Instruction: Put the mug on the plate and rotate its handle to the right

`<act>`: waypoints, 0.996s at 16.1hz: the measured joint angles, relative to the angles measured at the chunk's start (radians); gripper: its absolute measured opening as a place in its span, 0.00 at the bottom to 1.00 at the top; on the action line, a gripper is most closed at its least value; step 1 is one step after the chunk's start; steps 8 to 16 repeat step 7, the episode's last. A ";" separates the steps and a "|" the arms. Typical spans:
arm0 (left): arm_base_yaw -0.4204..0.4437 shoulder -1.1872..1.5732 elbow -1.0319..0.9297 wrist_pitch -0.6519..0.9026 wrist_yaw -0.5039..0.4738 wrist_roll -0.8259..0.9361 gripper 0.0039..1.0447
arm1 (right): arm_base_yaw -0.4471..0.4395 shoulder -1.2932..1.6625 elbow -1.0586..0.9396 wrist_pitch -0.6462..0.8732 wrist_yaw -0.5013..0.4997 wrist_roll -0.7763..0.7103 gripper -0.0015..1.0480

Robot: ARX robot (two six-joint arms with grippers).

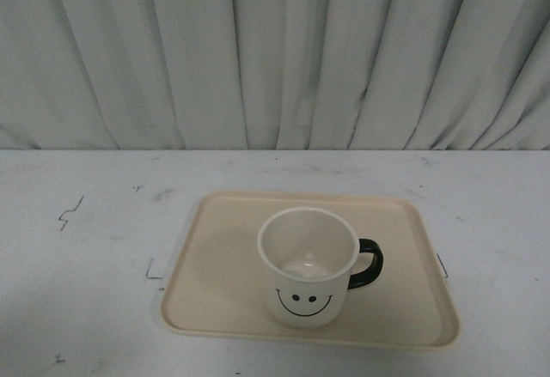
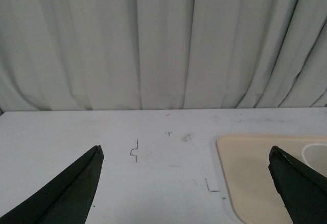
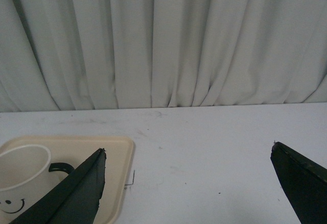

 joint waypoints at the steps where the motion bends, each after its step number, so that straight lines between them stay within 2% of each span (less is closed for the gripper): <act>1: 0.000 0.000 0.000 0.000 0.000 0.000 0.94 | 0.000 0.000 0.000 0.000 0.000 0.000 0.94; 16: 0.000 0.000 0.000 0.000 0.000 0.000 0.94 | 0.000 0.000 0.000 0.000 0.000 0.000 0.94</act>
